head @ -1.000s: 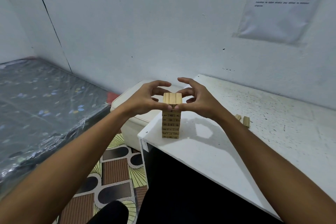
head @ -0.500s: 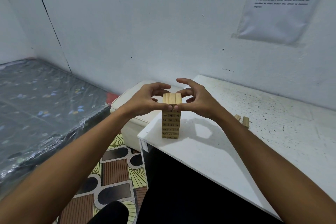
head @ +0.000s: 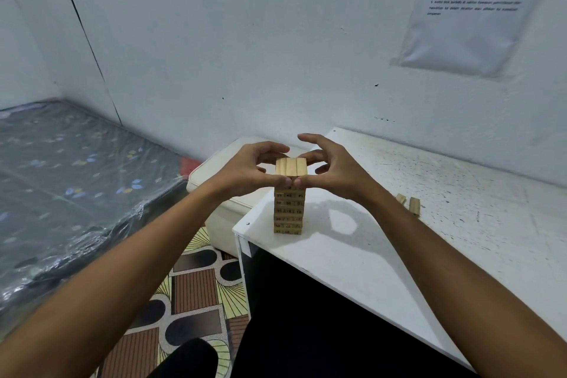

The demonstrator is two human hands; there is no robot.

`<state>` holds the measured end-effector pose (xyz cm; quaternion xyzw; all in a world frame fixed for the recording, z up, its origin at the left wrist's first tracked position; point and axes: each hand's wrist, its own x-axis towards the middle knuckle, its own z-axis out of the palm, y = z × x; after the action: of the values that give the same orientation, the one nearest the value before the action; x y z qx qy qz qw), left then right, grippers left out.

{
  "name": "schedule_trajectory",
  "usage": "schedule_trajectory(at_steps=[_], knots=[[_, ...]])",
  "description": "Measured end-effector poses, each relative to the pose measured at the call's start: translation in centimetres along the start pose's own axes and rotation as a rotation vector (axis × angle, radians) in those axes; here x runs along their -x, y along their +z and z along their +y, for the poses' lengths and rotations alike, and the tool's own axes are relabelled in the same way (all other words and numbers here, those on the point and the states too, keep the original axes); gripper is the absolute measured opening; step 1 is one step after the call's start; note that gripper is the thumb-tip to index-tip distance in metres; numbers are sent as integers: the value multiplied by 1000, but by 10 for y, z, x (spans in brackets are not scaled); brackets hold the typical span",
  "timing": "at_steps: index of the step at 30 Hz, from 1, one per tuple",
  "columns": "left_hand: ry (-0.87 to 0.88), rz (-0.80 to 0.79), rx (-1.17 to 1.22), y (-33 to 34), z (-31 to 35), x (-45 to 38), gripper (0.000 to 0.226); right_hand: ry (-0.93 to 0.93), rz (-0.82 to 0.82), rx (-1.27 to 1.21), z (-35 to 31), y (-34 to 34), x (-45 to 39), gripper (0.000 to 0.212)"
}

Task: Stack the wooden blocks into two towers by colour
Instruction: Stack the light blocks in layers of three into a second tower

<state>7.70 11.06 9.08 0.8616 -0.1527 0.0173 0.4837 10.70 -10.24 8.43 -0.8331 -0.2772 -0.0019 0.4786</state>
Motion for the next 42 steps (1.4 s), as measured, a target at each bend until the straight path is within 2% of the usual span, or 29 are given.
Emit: schedule_trajectory(at_steps=[3,8,13,17,23,30,36,39,42], knots=[[8,-2,0,-2,0,1,75,-2,-7,-7,-1,0,1,77],[1,23,38,-8,4,0,59,49,17,-118,-6,-2,1,57],[33,76,-95,-9,17,-3,60,61,49,-109,-13,-8,5,39],[166,79,-335,-7,42,-11,51,73,134,-52,-13,-21,12,36],[370,-4,-571,21,95,-25,56,109,322,3,-6,-59,34,33],[540,-147,-556,93,123,-31,52,255,430,41,20,-95,79,26],[446,-244,-509,153,100,-47,54,382,502,56,53,-107,120,30],[330,-225,-472,176,74,-50,49,454,528,93,72,-106,132,31],[241,-207,-447,198,44,-52,41,492,475,197,90,-99,136,33]])
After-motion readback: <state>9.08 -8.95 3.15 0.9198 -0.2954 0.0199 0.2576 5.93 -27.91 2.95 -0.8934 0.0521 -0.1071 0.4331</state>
